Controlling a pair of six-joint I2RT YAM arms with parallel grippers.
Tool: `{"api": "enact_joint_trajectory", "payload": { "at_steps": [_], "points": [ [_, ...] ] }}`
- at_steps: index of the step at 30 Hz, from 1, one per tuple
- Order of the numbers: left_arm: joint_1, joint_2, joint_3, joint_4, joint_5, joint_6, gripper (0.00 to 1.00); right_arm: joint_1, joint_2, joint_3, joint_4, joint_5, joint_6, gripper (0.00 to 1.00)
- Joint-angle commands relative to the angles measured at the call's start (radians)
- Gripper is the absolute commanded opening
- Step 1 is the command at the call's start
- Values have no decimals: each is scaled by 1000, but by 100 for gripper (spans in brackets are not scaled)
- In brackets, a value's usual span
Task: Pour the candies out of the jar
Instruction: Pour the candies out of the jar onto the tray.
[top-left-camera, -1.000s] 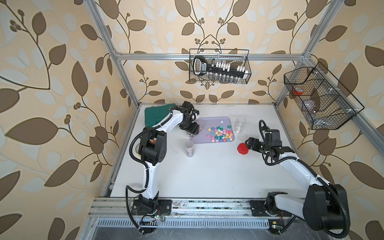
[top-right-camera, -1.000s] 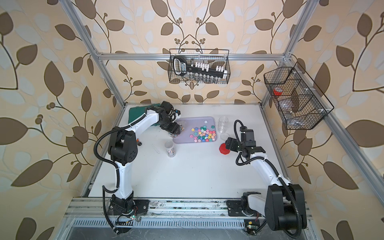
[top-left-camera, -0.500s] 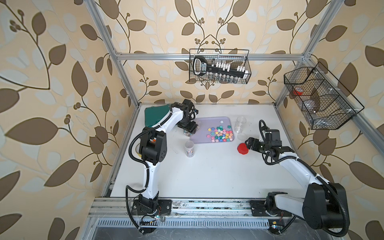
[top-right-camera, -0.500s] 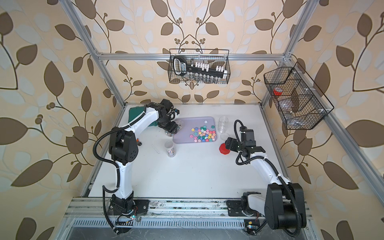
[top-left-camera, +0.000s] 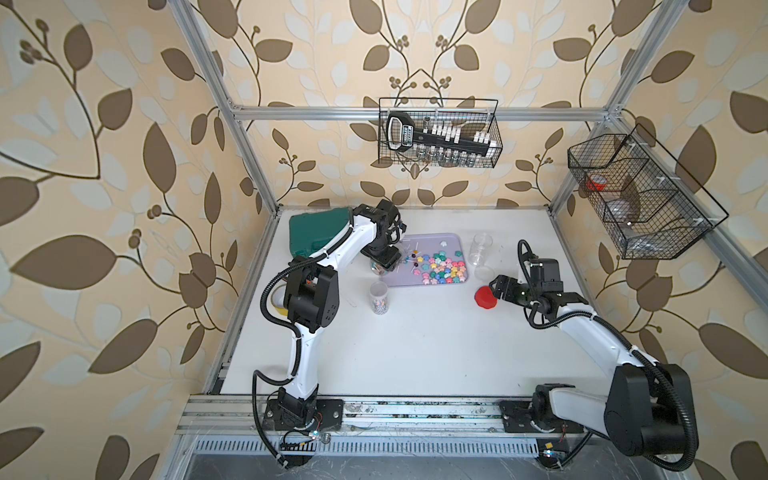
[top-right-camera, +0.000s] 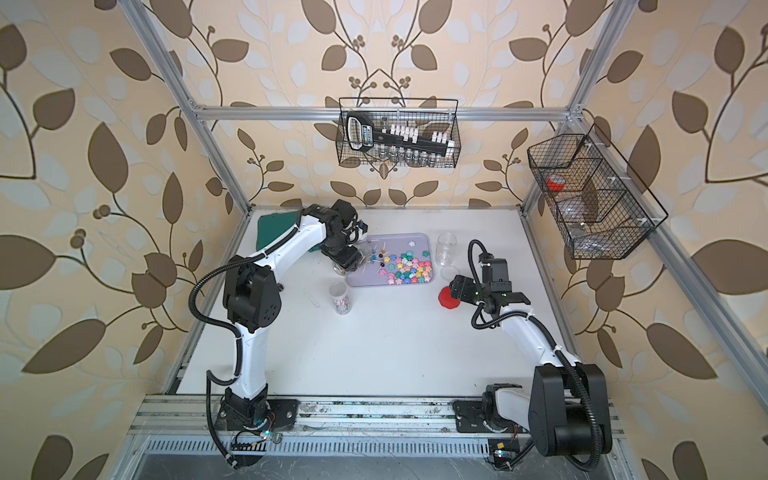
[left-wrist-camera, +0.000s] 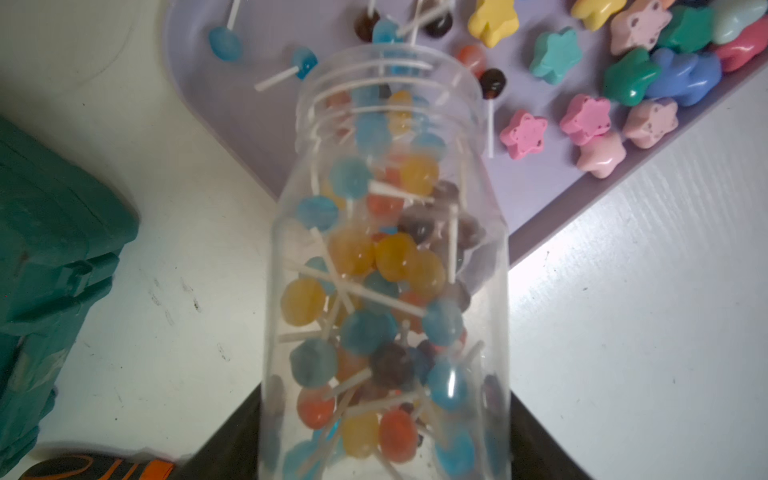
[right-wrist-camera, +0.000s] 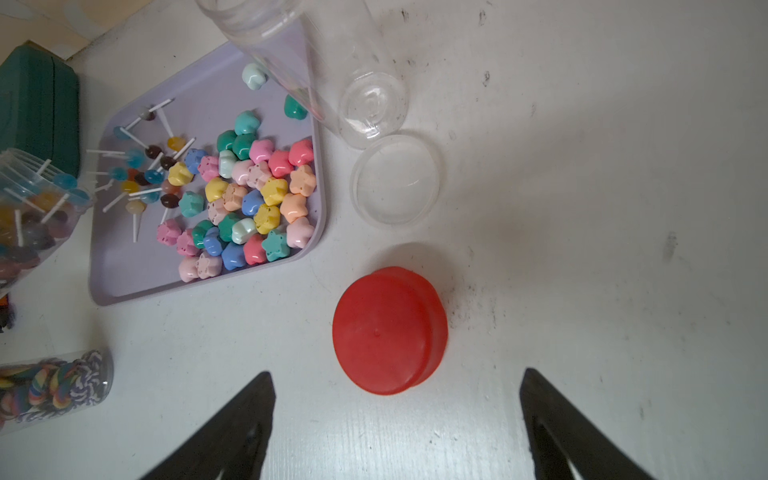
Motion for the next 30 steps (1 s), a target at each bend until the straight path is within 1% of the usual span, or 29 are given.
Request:
{"api": "enact_joint_trajectory", "payload": {
  "at_steps": [1,11,23,30],
  "points": [
    [-3,7,56,-32,-58,18,70,-4,0,13,3,-8,-9,89],
    [-20,24,69,-68,-136,2,70,-11,1,13,3,-7,-9,89],
    [-32,27,70,-74,-141,-10,70,-15,6,13,3,-15,-10,88],
    [-33,56,96,-116,-175,-55,70,-15,7,12,3,-15,-10,89]
  ]
}}
